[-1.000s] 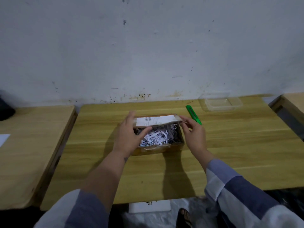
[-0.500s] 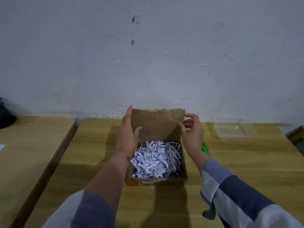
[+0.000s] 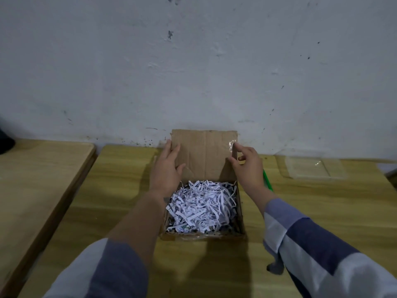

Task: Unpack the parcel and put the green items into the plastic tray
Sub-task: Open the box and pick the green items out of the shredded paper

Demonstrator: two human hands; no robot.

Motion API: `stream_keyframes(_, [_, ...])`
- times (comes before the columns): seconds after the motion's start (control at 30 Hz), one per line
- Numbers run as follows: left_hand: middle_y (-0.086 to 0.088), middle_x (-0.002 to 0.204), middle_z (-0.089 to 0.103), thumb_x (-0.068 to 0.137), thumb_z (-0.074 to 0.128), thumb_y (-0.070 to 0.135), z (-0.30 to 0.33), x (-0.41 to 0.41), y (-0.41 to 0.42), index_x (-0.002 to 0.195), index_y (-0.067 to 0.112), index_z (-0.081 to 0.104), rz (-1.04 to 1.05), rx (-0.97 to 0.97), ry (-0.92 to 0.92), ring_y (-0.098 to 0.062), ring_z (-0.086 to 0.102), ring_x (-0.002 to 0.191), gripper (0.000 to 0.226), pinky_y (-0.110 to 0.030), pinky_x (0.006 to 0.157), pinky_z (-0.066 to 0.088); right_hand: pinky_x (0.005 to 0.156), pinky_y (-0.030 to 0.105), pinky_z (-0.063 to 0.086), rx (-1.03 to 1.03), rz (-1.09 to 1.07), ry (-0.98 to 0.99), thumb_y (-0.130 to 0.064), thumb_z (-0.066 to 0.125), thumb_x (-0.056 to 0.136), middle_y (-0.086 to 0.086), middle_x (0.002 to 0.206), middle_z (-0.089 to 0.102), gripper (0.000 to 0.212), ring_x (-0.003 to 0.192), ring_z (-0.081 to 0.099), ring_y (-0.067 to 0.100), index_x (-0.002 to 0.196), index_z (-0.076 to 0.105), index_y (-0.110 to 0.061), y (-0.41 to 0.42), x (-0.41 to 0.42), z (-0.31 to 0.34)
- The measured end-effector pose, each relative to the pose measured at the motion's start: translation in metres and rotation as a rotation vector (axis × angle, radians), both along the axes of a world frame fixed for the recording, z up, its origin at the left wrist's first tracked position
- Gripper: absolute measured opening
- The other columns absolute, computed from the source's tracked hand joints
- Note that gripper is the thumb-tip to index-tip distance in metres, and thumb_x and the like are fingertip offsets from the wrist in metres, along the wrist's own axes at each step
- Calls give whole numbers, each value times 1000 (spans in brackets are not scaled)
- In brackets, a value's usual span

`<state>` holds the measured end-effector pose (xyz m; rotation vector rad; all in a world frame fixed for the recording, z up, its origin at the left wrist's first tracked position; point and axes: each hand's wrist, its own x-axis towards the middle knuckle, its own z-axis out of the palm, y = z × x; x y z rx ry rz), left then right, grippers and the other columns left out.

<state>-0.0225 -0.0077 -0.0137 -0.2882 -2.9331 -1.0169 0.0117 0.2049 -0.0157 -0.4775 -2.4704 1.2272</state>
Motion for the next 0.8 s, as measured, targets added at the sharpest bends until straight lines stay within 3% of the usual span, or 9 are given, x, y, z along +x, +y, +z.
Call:
stream_keyframes(0.07, [9, 161, 5, 91, 60, 28, 1, 7, -3, 149, 27, 27, -21, -76, 42, -18, 10, 148, 66, -47, 120, 16, 95, 36, 48, 75, 13, -39, -17, 71, 82, 7, 127, 50, 52, 110, 53, 23, 132, 55, -18, -3, 9, 1])
stream_keyframes(0.13, [10, 160, 8, 90, 61, 35, 4, 20, -6, 147, 29, 32, -44, -99, 74, -18, 13, 147, 64, -49, 120, 17, 105, 36, 41, 130, 17, -56, -21, 73, 80, 8, 132, 46, 52, 122, 45, 25, 129, 56, -19, -9, 22, 4])
stream_keyframes(0.27, [11, 153, 27, 89, 60, 43, 5, 51, -13, 140, 31, 43, -218, -41, 67, -15, 31, 139, 56, -42, 114, 32, 102, 36, 40, 194, 63, -86, -26, 72, 80, 9, 123, 49, 40, 120, 43, 27, 119, 62, -21, -27, 50, 4])
stream_keyframes(0.37, [9, 154, 26, 87, 62, 48, -2, 65, -19, 147, 29, 34, -369, -86, -92, -15, 33, 138, 69, -30, 109, 31, 101, 35, 43, 210, 214, -162, -29, 73, 80, 5, 125, 57, 39, 118, 52, 25, 117, 63, -21, -37, 66, -1])
stream_keyframes(0.43, [7, 157, 18, 80, 68, 54, -7, 66, -22, 151, 27, 24, -439, -174, -200, -17, 26, 142, 88, -31, 112, 28, 102, 31, 38, 260, 364, -253, -30, 75, 77, 4, 132, 54, 49, 123, 49, 23, 123, 60, -20, -40, 72, -4])
stream_keyframes(0.53, [4, 161, 4, 70, 73, 60, -12, 62, -24, 154, 25, 9, -497, -338, -273, -20, 15, 146, 111, -35, 117, 23, 112, 31, 26, 371, 540, -394, -38, 79, 71, 4, 150, 36, 79, 138, 32, 24, 139, 42, -23, -40, 73, -8])
stream_keyframes(0.67, [-3, 162, -3, 73, 73, 56, -12, 60, -9, 153, 20, -5, -549, -576, -264, -26, 17, 147, 117, -38, 116, 25, 117, 31, 13, 578, 649, -550, -45, 79, 68, 2, 159, 17, 109, 145, 18, 24, 151, 12, -24, -40, 65, -11])
stream_keyframes(0.8, [-8, 161, 9, 76, 75, 45, -17, 62, 1, 153, 17, -5, -529, -569, -347, -30, 25, 143, 115, -41, 113, 31, 115, 35, 19, 713, 746, -623, -48, 76, 69, 7, 155, 27, 109, 139, 24, 30, 151, 9, -22, -41, 57, -9])
